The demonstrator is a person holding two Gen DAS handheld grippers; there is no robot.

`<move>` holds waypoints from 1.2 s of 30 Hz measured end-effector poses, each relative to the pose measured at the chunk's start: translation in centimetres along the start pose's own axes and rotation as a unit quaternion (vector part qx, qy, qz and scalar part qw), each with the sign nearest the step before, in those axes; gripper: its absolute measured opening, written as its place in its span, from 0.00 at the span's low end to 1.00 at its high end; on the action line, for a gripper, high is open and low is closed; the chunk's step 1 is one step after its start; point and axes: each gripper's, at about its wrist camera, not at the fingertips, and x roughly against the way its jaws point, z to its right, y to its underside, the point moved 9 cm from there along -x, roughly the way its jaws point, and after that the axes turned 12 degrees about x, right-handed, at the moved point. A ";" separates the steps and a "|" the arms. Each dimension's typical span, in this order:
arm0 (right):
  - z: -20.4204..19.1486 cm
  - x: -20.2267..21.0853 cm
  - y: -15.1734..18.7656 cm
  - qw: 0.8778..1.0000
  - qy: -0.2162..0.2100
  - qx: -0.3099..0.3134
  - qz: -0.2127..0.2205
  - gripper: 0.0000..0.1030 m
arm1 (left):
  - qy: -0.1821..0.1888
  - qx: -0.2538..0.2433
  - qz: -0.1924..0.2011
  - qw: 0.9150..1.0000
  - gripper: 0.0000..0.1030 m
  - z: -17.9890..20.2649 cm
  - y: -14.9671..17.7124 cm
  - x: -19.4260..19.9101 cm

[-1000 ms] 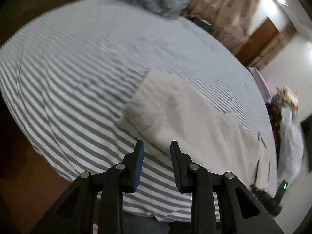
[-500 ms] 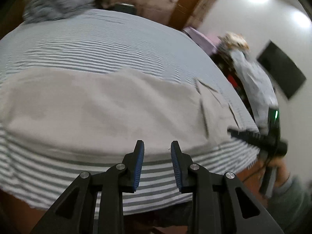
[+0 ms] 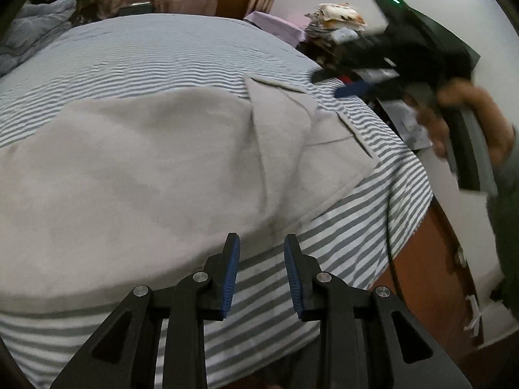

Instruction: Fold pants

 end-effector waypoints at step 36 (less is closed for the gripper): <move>10.8 3.5 -4.9 0.983 0.132 -0.110 0.058 0.05 | 0.010 0.006 0.042 0.999 0.07 0.5 -2.1 -3.7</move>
